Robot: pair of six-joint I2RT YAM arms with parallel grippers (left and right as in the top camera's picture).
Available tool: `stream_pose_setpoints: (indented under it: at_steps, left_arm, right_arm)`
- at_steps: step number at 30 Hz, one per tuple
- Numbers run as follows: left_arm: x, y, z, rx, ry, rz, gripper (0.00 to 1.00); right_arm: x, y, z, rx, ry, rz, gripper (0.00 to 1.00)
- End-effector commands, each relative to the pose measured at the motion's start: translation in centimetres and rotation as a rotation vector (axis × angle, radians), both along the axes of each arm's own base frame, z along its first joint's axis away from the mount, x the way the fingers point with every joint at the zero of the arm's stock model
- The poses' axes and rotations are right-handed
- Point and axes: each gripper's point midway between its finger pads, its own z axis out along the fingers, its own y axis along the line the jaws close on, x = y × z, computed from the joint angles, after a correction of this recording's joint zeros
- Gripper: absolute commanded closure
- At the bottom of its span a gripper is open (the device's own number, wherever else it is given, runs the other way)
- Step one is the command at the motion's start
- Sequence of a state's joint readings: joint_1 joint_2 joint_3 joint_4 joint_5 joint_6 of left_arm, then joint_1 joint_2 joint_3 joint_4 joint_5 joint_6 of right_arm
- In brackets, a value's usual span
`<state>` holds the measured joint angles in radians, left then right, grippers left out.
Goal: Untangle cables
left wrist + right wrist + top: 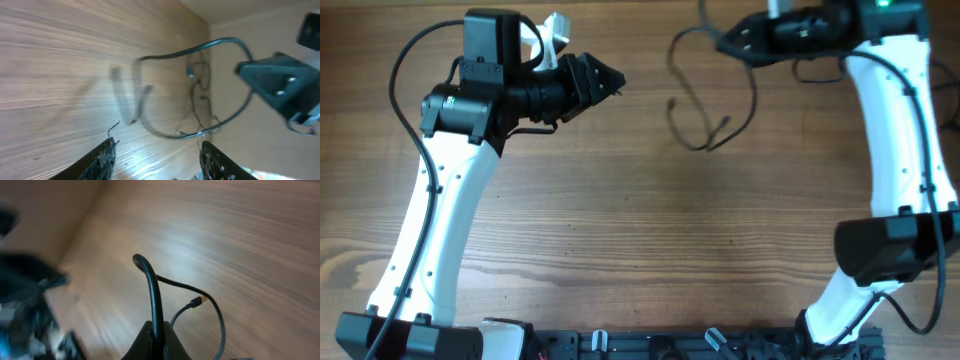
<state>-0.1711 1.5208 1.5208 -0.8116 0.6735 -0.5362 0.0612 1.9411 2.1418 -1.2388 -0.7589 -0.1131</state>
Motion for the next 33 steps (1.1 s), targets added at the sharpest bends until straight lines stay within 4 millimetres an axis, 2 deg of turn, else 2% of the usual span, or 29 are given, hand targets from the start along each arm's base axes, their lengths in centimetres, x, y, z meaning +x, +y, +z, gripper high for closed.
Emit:
stream_pose_setpoints:
  at_steps: [1, 4, 7, 12, 14, 17, 19, 23, 24, 25, 26, 29, 31, 32, 33]
  left_arm:
    - [0.7, 1.8, -1.6, 0.112, 0.010, 0.088, 0.44]
    - [0.8, 2.3, -1.9, 0.136, 0.014, 0.108, 0.43]
    - [0.9, 2.2, -1.8, 0.135, 0.011, 0.108, 0.43]
    - [0.9, 2.2, -1.8, 0.135, 0.011, 0.108, 0.43]
    - [0.9, 2.2, -1.8, 0.135, 0.011, 0.108, 0.43]
    - [0.9, 2.2, -1.8, 0.135, 0.010, 0.108, 0.43]
    - [0.9, 2.2, -1.8, 0.135, 0.011, 0.109, 0.43]
    - [1.1, 2.6, -2.0, 0.151, 0.008, 0.124, 0.43]
    - [1.1, 2.6, -2.0, 0.153, 0.008, 0.126, 0.43]
    - [1.1, 2.6, -2.0, 0.153, 0.008, 0.126, 0.43]
    - [1.1, 2.6, -2.0, 0.153, 0.008, 0.126, 0.43]
    - [1.1, 2.6, -2.0, 0.153, 0.007, 0.126, 0.42]
    - [1.1, 2.6, -2.0, 0.154, 0.007, 0.126, 0.41]
    - [1.1, 2.6, -2.0, 0.154, 0.007, 0.126, 0.38]
    - [1.2, 2.7, -2.0, 0.158, 0.007, 0.130, 0.30]
  right_arm:
    - [2.8, -8.8, -1.6, -0.046, 0.133, -0.375, 0.96]
    - [3.1, -17.1, -1.5, -0.011, 0.165, -0.583, 0.96]
    - [2.4, -23.2, -1.5, 0.024, 0.193, -0.748, 0.96]
    - [-0.8, -35.8, -2.3, 0.000, 0.240, -1.173, 0.96]
    - [-2.1, -39.4, -2.7, -0.069, 0.248, -1.327, 0.96]
    - [-3.4, -43.1, -3.0, -0.166, 0.242, -1.531, 0.96]
    - [-3.2, -44.7, -3.1, -0.198, 0.216, -1.603, 0.95]
    - [-1.7, -45.8, -4.7, -0.186, 0.213, -1.618, 0.94]
    - [-1.6, -45.9, -5.1, -0.187, 0.220, -1.617, 0.82]
    - [-1.5, -45.9, -5.6, -0.187, 0.228, -1.614, 0.50]
    - [-1.1, -45.5, -6.5, -0.179, 0.251, -1.577, 0.02]
    - [-0.7, -43.8, -7.6, -0.128, 0.304, -1.497, 0.00]
    - [-0.2, -42.0, -7.0, -0.094, 0.300, -1.407, 0.00]
    - [-0.2, -41.2, -6.4, -0.080, 0.293, -1.372, 0.00]
    - [-0.2, -40.4, -5.7, -0.079, 0.283, -1.350, 0.00]
